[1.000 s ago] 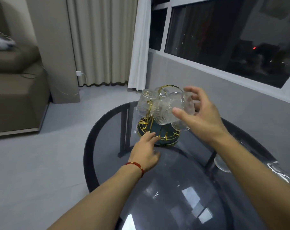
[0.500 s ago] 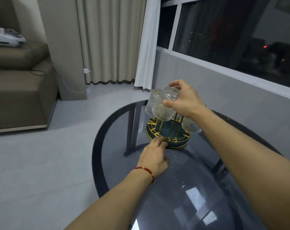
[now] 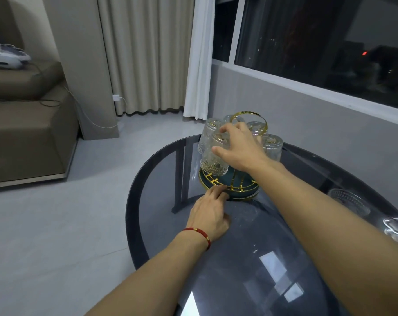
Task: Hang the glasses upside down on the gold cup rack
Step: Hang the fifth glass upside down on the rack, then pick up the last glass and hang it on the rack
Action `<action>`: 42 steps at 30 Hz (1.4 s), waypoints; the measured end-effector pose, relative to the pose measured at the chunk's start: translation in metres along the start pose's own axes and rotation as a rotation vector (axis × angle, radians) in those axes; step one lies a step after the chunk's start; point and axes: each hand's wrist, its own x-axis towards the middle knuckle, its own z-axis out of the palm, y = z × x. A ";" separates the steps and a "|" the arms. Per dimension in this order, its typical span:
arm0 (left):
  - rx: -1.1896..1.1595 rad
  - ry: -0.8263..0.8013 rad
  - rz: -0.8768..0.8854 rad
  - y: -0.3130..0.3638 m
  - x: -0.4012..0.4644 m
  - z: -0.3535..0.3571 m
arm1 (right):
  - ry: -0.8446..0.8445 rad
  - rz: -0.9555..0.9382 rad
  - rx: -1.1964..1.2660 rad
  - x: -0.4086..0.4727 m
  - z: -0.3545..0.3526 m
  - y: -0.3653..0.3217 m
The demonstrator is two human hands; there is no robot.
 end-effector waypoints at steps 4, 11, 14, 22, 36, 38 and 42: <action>0.005 -0.010 -0.018 0.004 -0.001 0.000 | 0.156 -0.086 0.039 -0.028 -0.007 0.011; -0.029 0.059 -0.018 0.027 -0.005 -0.001 | 0.328 -0.068 -0.027 -0.121 -0.022 0.078; -0.107 0.100 0.030 0.044 -0.007 0.001 | 0.465 0.111 -0.062 -0.159 -0.027 0.121; -0.222 0.129 0.048 0.062 -0.010 0.001 | 0.299 0.659 0.415 -0.198 -0.018 0.187; -0.500 -0.078 -0.027 0.089 -0.021 -0.006 | 0.100 0.413 0.383 -0.195 -0.010 0.155; -0.661 -0.109 -0.054 0.095 -0.024 -0.010 | 0.050 0.285 0.392 -0.197 -0.011 0.141; -0.759 0.022 -0.103 0.096 -0.027 -0.017 | -0.035 0.120 0.425 -0.198 -0.012 0.122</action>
